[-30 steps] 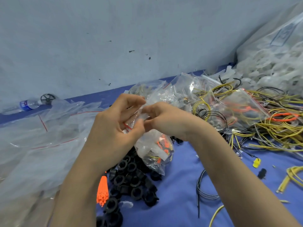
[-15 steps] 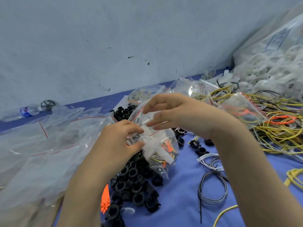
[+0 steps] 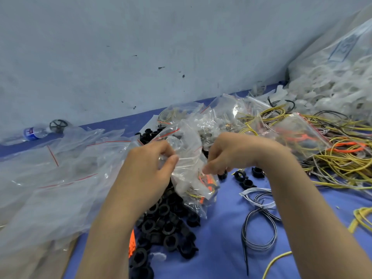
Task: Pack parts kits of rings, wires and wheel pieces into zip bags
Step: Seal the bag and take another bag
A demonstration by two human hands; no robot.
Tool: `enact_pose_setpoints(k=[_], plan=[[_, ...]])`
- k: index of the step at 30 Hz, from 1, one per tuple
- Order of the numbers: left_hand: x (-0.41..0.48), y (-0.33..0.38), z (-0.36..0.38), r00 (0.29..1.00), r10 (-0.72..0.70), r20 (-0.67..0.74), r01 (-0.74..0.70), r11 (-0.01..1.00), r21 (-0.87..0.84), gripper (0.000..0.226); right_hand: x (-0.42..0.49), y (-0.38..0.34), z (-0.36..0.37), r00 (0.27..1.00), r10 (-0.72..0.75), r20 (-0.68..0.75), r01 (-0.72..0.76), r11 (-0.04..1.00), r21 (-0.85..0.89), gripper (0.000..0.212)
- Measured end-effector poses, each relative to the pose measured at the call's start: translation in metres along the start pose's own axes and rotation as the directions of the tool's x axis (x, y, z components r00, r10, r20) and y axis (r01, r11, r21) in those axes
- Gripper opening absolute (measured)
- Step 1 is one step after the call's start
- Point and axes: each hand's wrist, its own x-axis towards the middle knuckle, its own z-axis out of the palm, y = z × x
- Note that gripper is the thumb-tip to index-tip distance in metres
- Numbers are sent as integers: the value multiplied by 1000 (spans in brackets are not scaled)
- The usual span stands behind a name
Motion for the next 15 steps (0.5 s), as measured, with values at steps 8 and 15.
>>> enact_pose_setpoints(k=[8,15], plan=[[1,-1,-2,997,-40,-64,38,999,-33,13,-5,9,-10,958,-282,-48,256,771,584,24],[3,-9,-10,984,-106,-145,84,985,-149,17,-31,29,-45,837,-221,-501,546,264,795,24]])
